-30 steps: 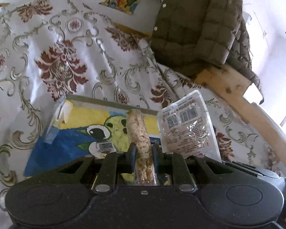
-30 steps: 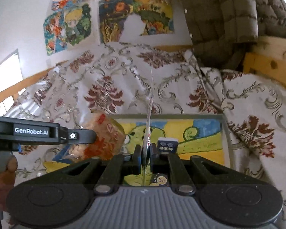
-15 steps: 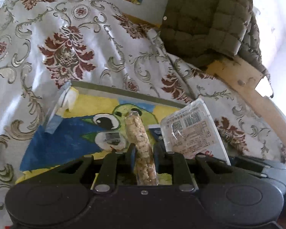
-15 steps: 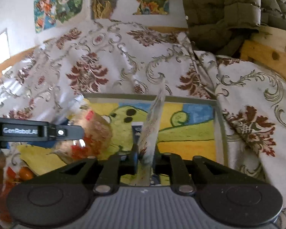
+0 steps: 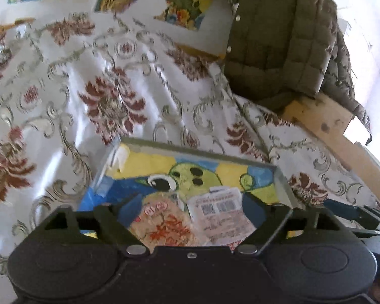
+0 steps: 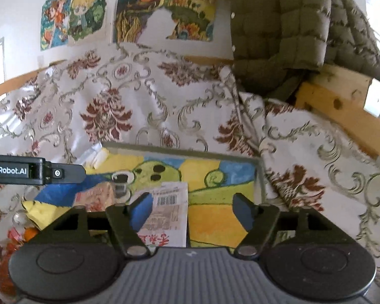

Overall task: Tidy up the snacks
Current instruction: 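Pull both grippers back from the tray toward the remaining snacks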

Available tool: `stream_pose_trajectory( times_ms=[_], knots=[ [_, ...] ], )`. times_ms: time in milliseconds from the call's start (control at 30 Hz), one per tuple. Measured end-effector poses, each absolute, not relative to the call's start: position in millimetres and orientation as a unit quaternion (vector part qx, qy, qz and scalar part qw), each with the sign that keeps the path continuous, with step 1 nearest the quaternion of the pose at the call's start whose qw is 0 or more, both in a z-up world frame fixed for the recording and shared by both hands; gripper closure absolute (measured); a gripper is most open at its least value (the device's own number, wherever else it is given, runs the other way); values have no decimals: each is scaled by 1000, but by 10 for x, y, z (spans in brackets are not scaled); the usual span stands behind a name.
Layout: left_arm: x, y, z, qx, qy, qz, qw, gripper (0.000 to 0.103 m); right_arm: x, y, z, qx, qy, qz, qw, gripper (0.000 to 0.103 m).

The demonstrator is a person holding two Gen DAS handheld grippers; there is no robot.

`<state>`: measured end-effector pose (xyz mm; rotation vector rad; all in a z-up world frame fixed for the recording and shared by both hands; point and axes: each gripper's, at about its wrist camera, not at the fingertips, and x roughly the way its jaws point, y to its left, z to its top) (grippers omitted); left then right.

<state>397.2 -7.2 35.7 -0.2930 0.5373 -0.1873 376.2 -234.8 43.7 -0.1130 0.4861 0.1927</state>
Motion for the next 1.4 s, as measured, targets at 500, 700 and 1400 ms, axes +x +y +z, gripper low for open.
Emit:
stream_pose_trajectory(
  times_ms=[500, 700, 1400],
  knots=[
    [2862, -83, 955, -114, 166, -41, 979, 1, 2739, -2523, 1084, -33, 156, 64, 985, 0],
    [2252, -130, 834, -105, 171, -39, 979, 1, 2133, -2563, 1133, -27, 188, 35, 981, 0],
    [863, -165, 337, -57, 203, -4, 977, 1, 631, -2528, 681, -67, 197, -11, 978, 0]
  ],
)
